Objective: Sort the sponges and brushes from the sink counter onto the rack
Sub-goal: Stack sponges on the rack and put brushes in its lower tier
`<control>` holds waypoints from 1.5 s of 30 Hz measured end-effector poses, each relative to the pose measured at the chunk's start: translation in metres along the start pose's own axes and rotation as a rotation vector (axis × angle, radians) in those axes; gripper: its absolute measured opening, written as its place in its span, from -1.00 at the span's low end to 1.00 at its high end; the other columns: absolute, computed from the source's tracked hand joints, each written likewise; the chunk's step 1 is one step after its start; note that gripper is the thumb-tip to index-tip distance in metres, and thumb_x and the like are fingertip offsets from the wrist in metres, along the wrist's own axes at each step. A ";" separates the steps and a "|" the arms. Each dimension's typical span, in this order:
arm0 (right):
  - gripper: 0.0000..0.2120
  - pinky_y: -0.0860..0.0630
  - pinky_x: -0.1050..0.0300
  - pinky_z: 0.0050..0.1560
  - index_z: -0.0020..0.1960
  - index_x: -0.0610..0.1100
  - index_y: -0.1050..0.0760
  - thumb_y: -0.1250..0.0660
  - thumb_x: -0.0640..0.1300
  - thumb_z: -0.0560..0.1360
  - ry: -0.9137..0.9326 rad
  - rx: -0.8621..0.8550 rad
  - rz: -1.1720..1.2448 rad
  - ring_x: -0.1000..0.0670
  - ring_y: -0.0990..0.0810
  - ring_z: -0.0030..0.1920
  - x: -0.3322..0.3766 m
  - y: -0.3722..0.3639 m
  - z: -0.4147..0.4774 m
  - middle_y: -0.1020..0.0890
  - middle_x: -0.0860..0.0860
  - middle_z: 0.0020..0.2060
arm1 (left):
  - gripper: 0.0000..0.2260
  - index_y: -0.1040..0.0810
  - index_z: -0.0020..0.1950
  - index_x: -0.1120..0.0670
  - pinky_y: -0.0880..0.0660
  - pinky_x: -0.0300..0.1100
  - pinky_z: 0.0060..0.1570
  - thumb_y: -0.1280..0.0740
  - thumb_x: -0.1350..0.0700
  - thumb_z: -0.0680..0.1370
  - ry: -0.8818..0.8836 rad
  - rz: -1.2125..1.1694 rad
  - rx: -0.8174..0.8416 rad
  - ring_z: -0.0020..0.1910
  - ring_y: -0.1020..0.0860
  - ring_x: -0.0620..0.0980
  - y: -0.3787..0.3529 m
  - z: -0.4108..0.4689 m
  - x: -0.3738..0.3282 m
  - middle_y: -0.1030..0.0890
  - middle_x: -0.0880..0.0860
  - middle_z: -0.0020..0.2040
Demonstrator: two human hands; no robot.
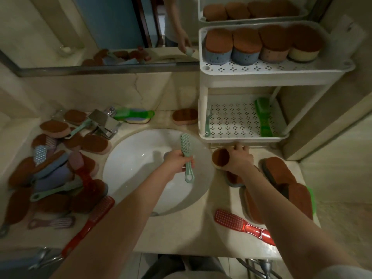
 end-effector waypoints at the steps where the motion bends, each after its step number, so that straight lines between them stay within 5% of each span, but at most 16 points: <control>1: -0.20 -0.38 -0.16 0.26 0.47 0.01 -0.17 -0.39 0.25 0.36 0.007 -0.002 -0.011 -0.24 -0.25 0.36 0.003 -0.001 0.001 -0.20 -0.13 0.40 | -0.87 -0.49 0.07 0.20 -0.54 -0.22 -0.22 -0.28 0.30 0.54 0.001 -0.007 -0.012 -0.25 -0.58 0.00 0.003 0.000 0.000 -0.58 0.10 -0.19; 6: -0.25 -0.40 -0.13 0.24 0.44 0.02 -0.21 -0.43 0.16 0.35 0.112 -0.083 0.049 -0.18 -0.31 0.35 0.014 0.004 -0.003 -0.31 -0.07 0.39 | -0.86 -0.51 0.05 0.18 -0.54 -0.26 -0.27 -0.28 0.33 0.52 -0.027 -0.020 -0.030 -0.26 -0.58 -0.02 0.010 -0.004 -0.004 -0.60 0.09 -0.19; 10: -0.27 -0.45 -0.02 0.13 0.37 -0.01 -0.32 -0.47 0.10 0.27 0.236 -0.270 0.174 -0.15 -0.44 0.23 0.022 0.028 -0.022 -0.43 -0.05 0.26 | -0.88 -0.53 -0.03 0.15 -0.53 -0.02 -0.03 -0.30 0.33 0.50 -0.117 -0.030 -0.068 -0.25 -0.59 -0.01 0.013 -0.007 -0.018 -0.61 0.08 -0.21; 16: -0.32 -0.41 0.06 0.09 0.26 -0.12 -0.40 -0.48 0.17 0.26 0.244 -0.573 0.518 -0.08 -0.44 0.10 0.018 0.098 -0.066 -0.45 -0.06 0.10 | -0.89 -0.54 -0.01 0.21 -0.51 -0.35 -0.33 -0.32 0.33 0.49 -0.379 -0.140 -0.039 -0.39 -0.59 -0.19 0.003 -0.036 -0.068 -0.61 0.06 -0.25; 20: -0.32 -0.35 0.14 0.11 0.25 -0.11 -0.42 -0.35 0.31 0.31 0.274 -0.793 0.639 -0.01 -0.41 0.11 0.005 0.155 -0.100 -0.48 -0.03 0.10 | -0.89 -0.55 -0.11 0.13 -0.54 -0.34 -0.26 -0.33 0.33 0.49 -0.571 -0.151 0.016 -0.37 -0.60 -0.23 -0.009 -0.061 -0.115 -0.62 0.05 -0.24; 28: -0.43 -0.36 0.11 0.18 0.34 -0.01 -0.39 -0.31 0.23 0.42 0.292 -1.078 0.573 -0.02 -0.42 0.21 -0.026 0.258 -0.133 -0.47 -0.02 0.22 | -0.84 -0.54 -0.08 0.07 -0.59 -0.27 -0.13 -0.33 0.33 0.50 -0.860 -0.098 0.130 -0.33 -0.61 -0.23 -0.031 -0.119 -0.215 -0.62 0.00 -0.19; 34: -0.46 -0.36 -0.14 0.27 0.34 -0.01 -0.39 -0.33 0.13 0.41 0.275 -0.945 0.359 -0.13 -0.37 0.28 -0.033 0.312 -0.101 -0.43 -0.07 0.27 | -0.86 -0.55 -0.01 0.10 -0.60 -0.24 -0.13 -0.34 0.31 0.50 -0.834 -0.171 0.108 -0.29 -0.62 -0.19 -0.036 -0.117 -0.264 -0.63 -0.02 -0.16; 39: -0.59 -0.40 -0.06 0.19 0.22 0.02 -0.41 -0.35 -0.02 0.39 0.188 -0.666 0.267 -0.14 -0.41 0.21 -0.055 0.310 -0.068 -0.44 -0.04 0.22 | -0.86 -0.55 0.03 0.12 -0.59 -0.31 -0.17 -0.33 0.29 0.51 -0.786 -0.169 0.070 -0.28 -0.63 -0.19 -0.039 -0.105 -0.267 -0.64 -0.01 -0.14; 45: -0.49 -0.44 -0.01 0.07 0.11 0.02 -0.49 -0.06 0.20 0.28 0.170 -0.629 0.317 -0.06 -0.45 0.17 -0.064 0.294 -0.062 -0.50 0.02 0.14 | -0.88 -0.54 -0.01 0.11 -0.58 -0.35 -0.23 -0.32 0.30 0.52 -0.782 -0.157 0.033 -0.29 -0.61 -0.18 -0.042 -0.104 -0.267 -0.62 0.00 -0.17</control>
Point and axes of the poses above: each hand's wrist, its own z-axis towards the middle knuckle, its own y-axis out of the back of the hand, x = y × z, the point moved 8 cm from there along z, towards the middle knuckle
